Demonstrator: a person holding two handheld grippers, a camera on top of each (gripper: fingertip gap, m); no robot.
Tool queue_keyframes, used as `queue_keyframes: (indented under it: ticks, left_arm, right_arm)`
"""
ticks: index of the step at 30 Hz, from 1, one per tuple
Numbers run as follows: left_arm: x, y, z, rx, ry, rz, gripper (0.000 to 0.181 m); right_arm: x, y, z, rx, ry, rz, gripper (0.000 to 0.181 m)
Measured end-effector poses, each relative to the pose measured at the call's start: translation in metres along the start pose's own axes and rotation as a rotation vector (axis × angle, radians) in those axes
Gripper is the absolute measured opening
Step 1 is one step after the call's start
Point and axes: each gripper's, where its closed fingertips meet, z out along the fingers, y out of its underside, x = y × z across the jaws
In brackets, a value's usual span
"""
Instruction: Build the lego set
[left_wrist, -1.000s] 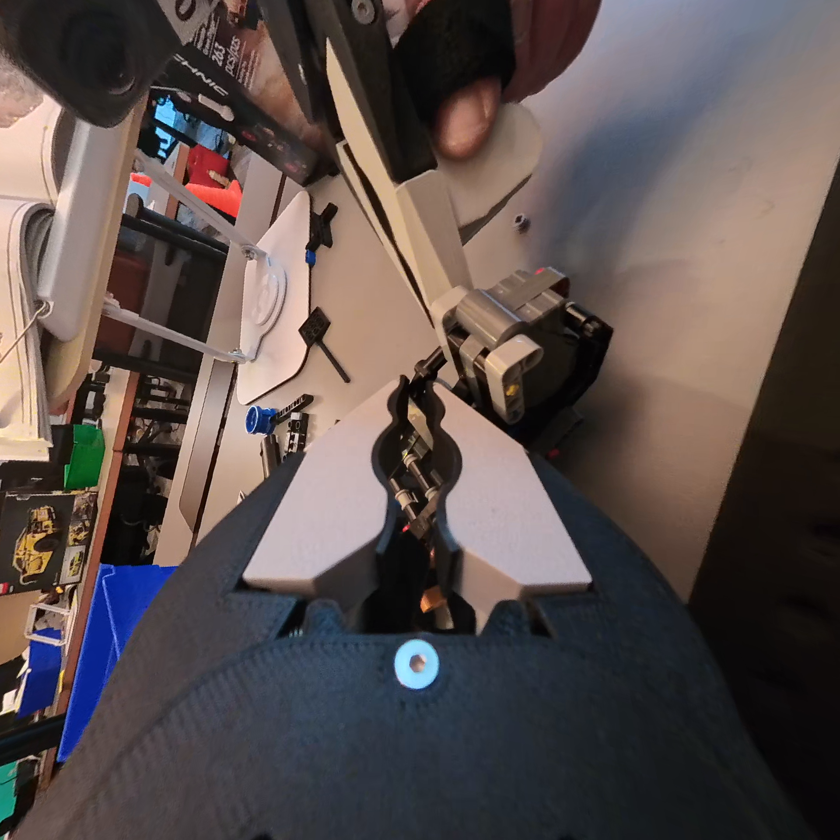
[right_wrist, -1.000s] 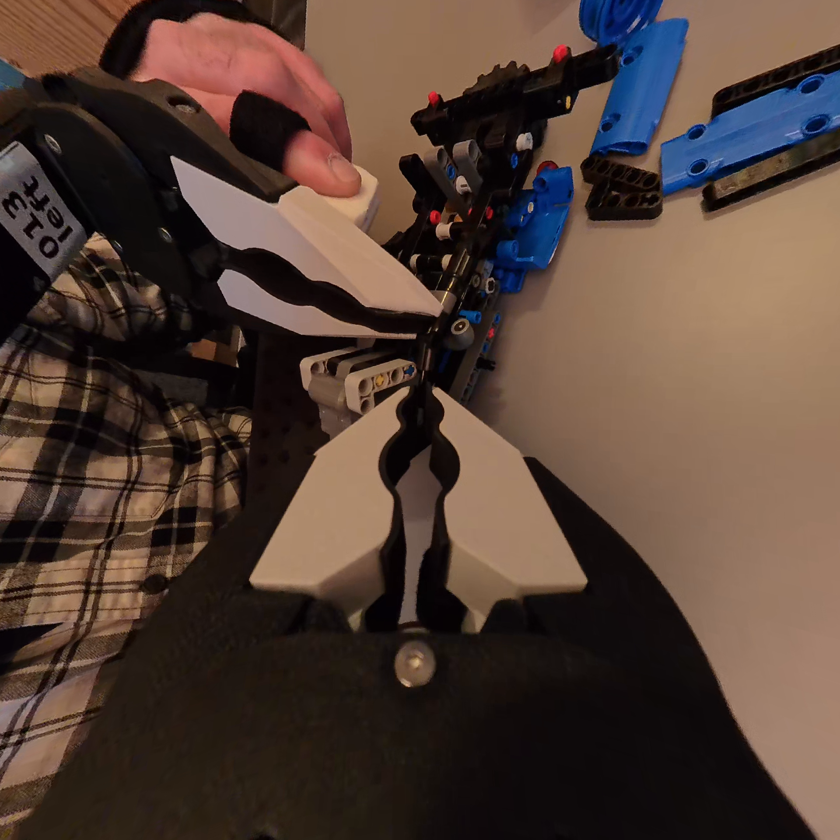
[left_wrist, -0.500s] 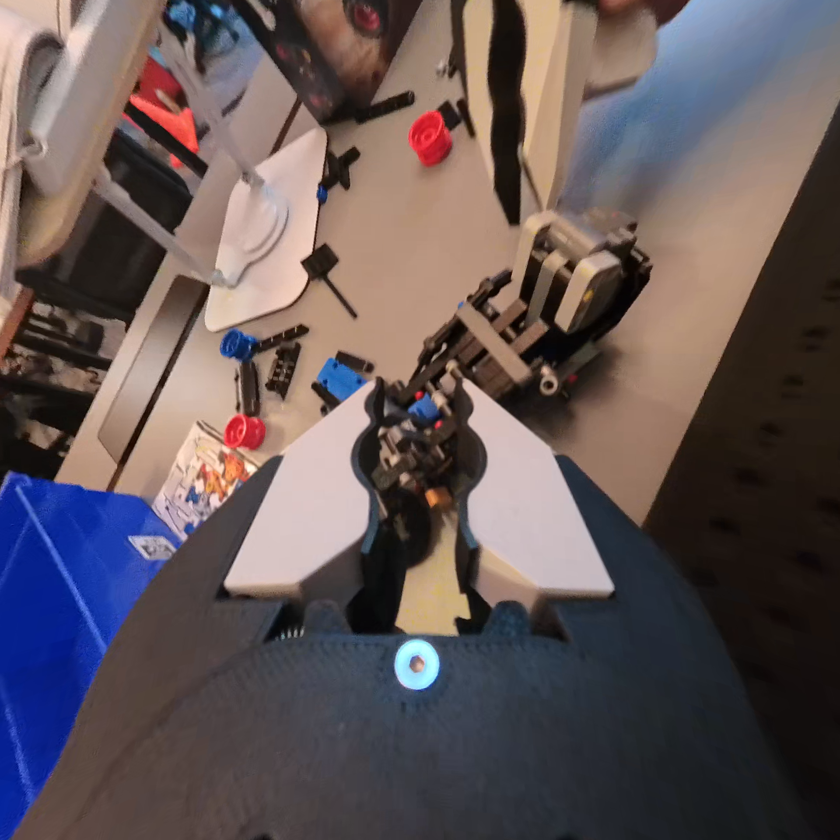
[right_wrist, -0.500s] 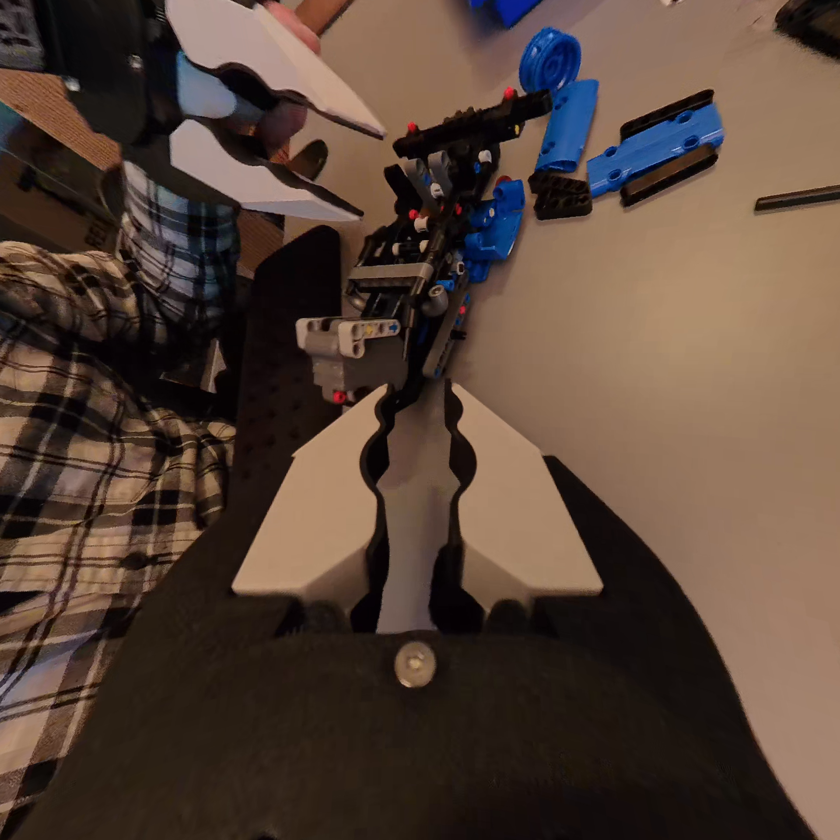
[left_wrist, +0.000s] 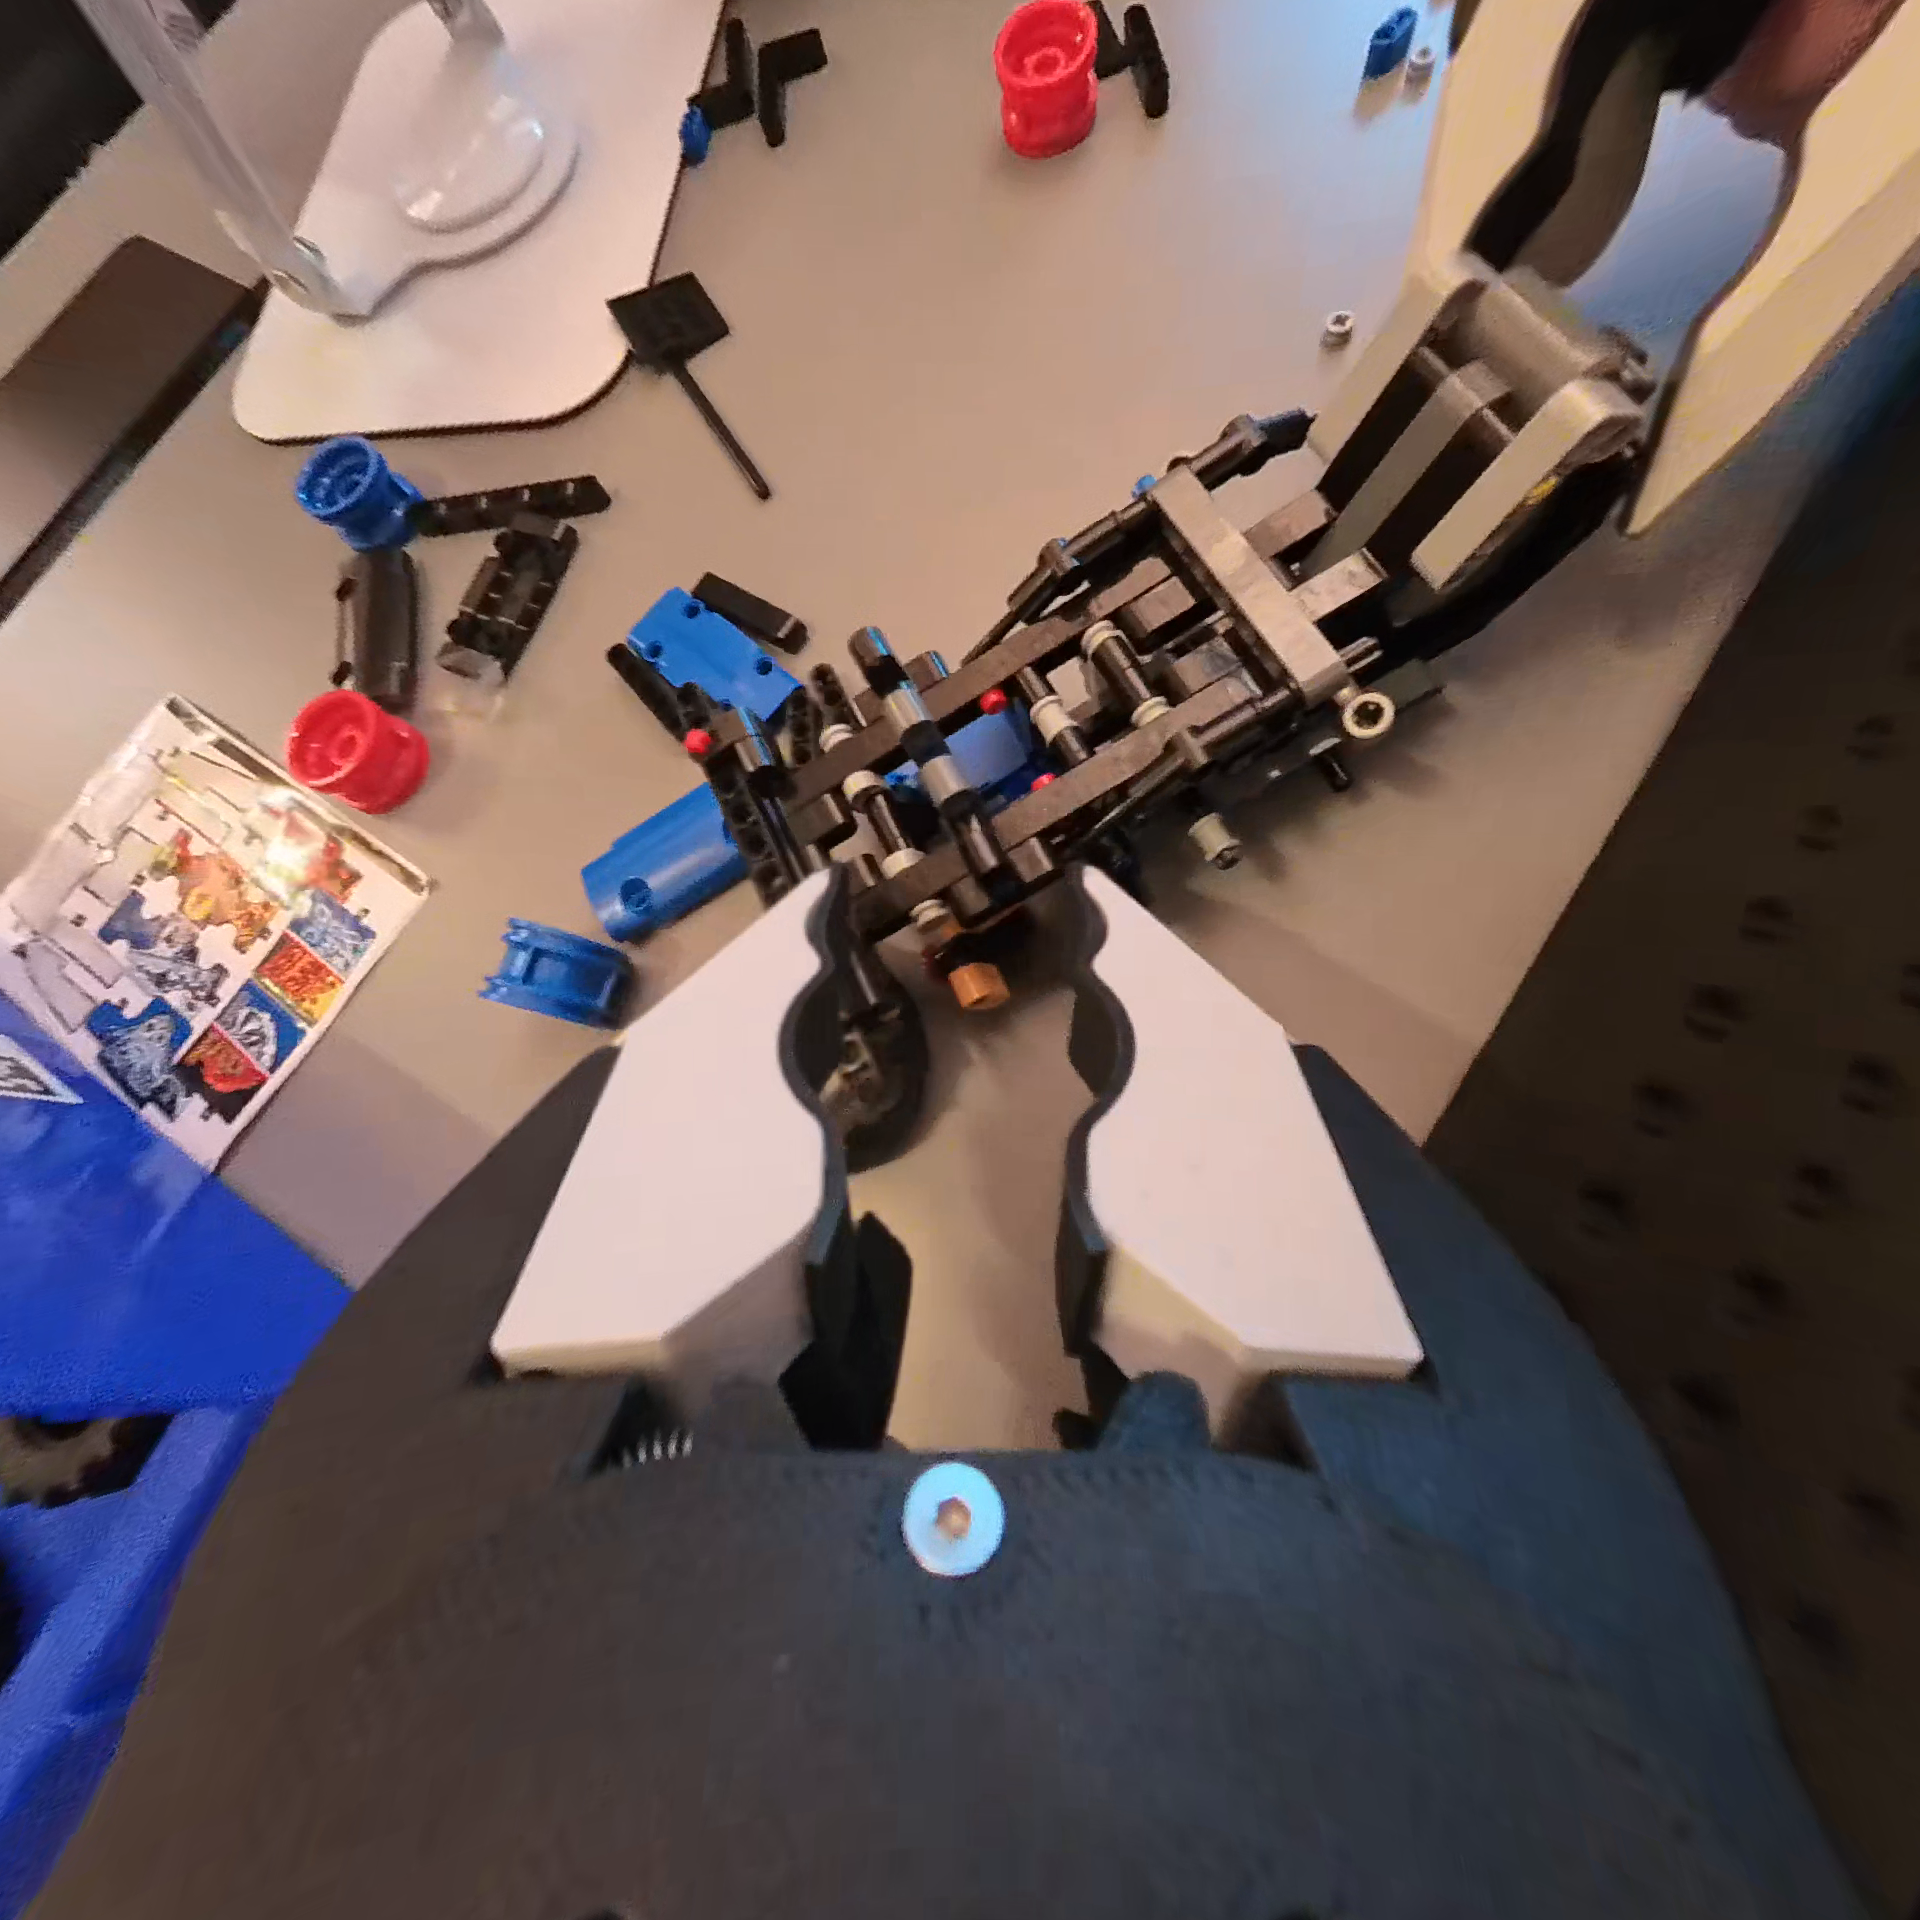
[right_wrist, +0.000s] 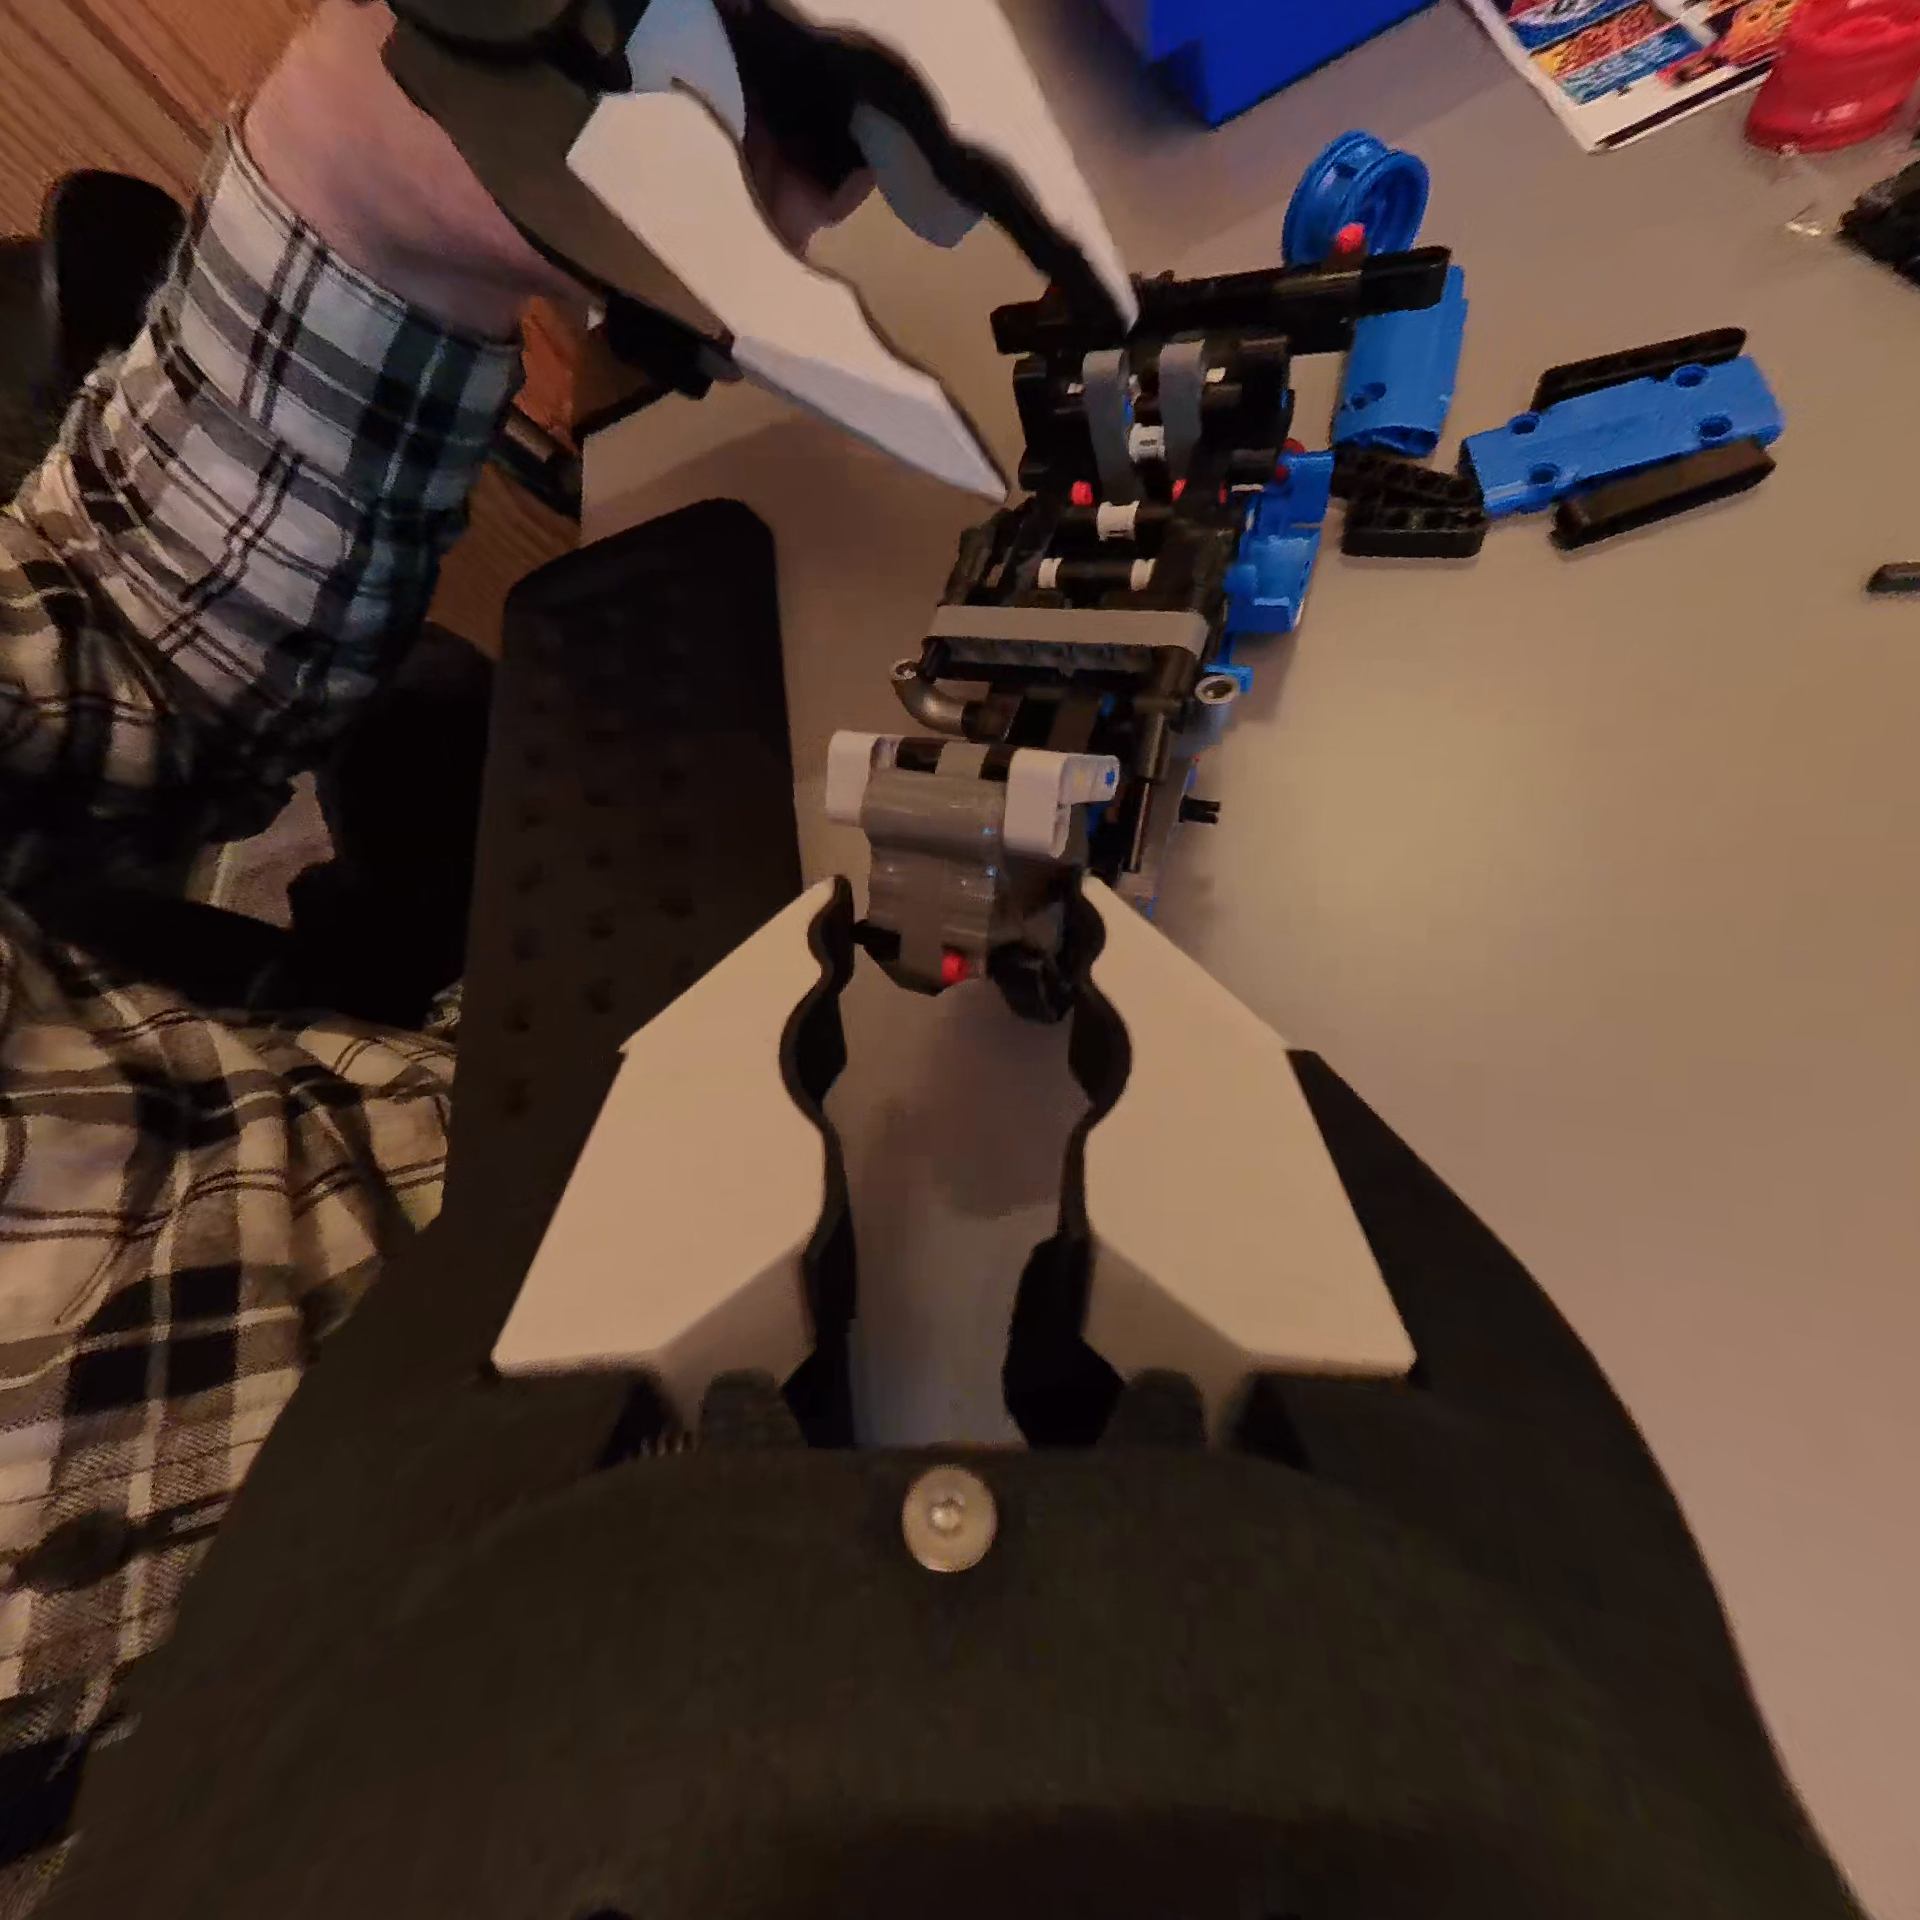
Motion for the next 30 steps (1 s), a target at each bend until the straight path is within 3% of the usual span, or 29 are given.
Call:
queue_keyframes:
  ticks: [6,14,25,30]
  left_arm:
    - [0.023,-0.009,0.006,0.042,0.023,0.012,0.03]
    - [0.047,-0.018,0.009,0.06,0.05,0.033,0.033]
    - [0.054,-0.012,0.005,0.075,0.006,0.033,0.026]
    - [0.054,-0.01,0.001,0.072,-0.006,0.074,0.026]
  right_arm:
    - [0.024,0.001,-0.018,-0.027,0.051,-0.057,0.032]
    - [0.058,0.003,-0.039,-0.053,0.102,-0.114,0.035]
    - [0.064,0.001,-0.06,-0.13,0.033,-0.226,0.033]
    - [0.087,-0.005,-0.094,-0.127,0.118,-0.233,0.031]
